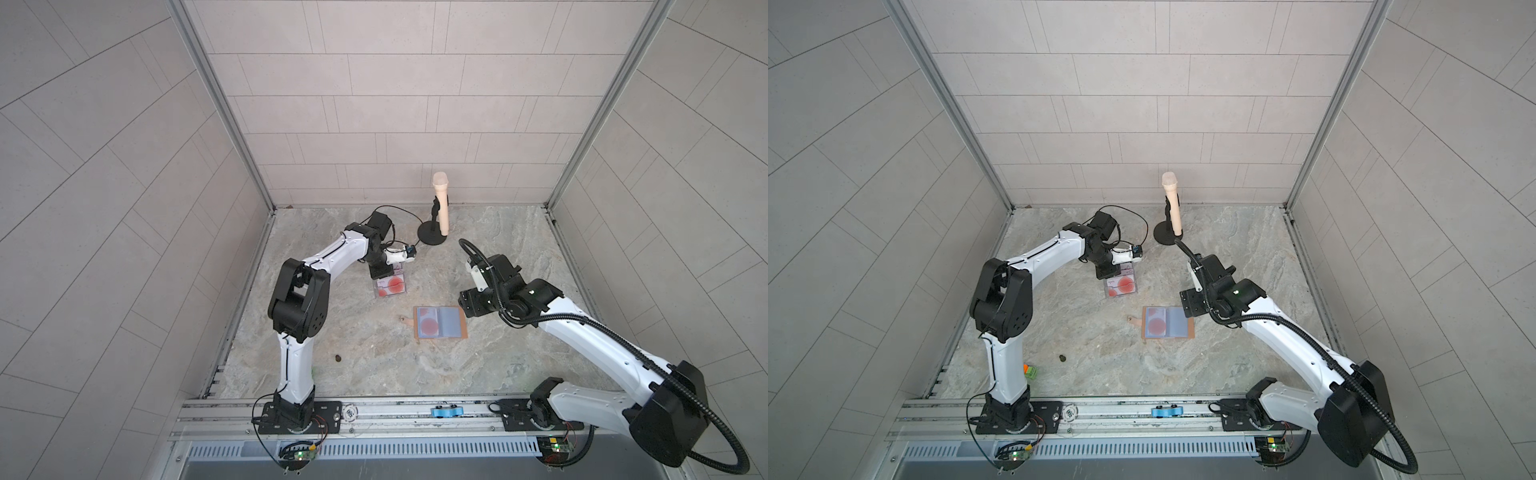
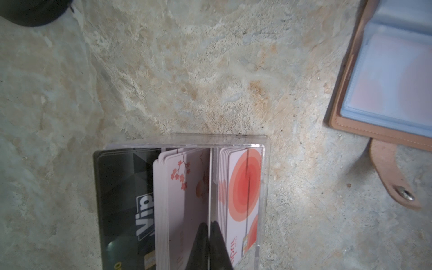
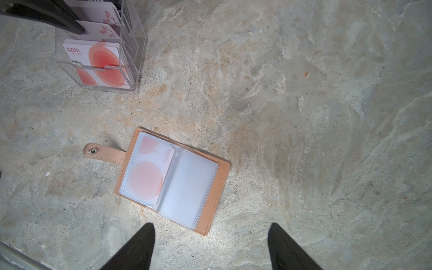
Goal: Take the credit cards out of the card holder
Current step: Place the credit card in the storage box.
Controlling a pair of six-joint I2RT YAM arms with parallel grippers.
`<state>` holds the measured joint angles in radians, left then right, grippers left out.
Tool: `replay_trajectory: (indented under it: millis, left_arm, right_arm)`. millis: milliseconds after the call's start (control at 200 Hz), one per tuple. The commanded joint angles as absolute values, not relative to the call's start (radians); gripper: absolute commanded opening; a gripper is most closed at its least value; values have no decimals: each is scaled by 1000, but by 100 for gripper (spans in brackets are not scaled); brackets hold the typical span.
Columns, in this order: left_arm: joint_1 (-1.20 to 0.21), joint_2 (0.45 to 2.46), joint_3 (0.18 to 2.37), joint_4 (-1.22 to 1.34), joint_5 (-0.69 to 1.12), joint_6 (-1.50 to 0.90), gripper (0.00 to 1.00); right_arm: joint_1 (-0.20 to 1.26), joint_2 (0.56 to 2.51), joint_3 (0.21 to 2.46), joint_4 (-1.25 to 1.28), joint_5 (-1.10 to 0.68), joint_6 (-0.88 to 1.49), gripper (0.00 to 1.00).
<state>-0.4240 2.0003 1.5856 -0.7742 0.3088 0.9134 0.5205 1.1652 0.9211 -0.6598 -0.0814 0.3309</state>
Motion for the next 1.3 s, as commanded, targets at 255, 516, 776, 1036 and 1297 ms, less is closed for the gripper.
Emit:
replay_trajectory:
  millis: [255,516,776,1036,1297]
  left_arm:
    - [-427,1997,1620,-780,311,884,19]
    - [-413,1971,1623,-767,317,861,24]
    - [-409,1951,1615,-747,287,839,30]
    - [-409,1903,1618,-744,274,816,36]
    - [-407,1752,1579,-750,272,767,44]
  right_arm:
    - [514,1146,913,-663,-80,346,79]
    - [513,1147,900,-646,-93,356,79]
    - [514,1146,895,-638,-92,357,79]
    - [512,1155,893,-636,-102,363,78]
    - [515,1205,895,-605,-171,361,78]
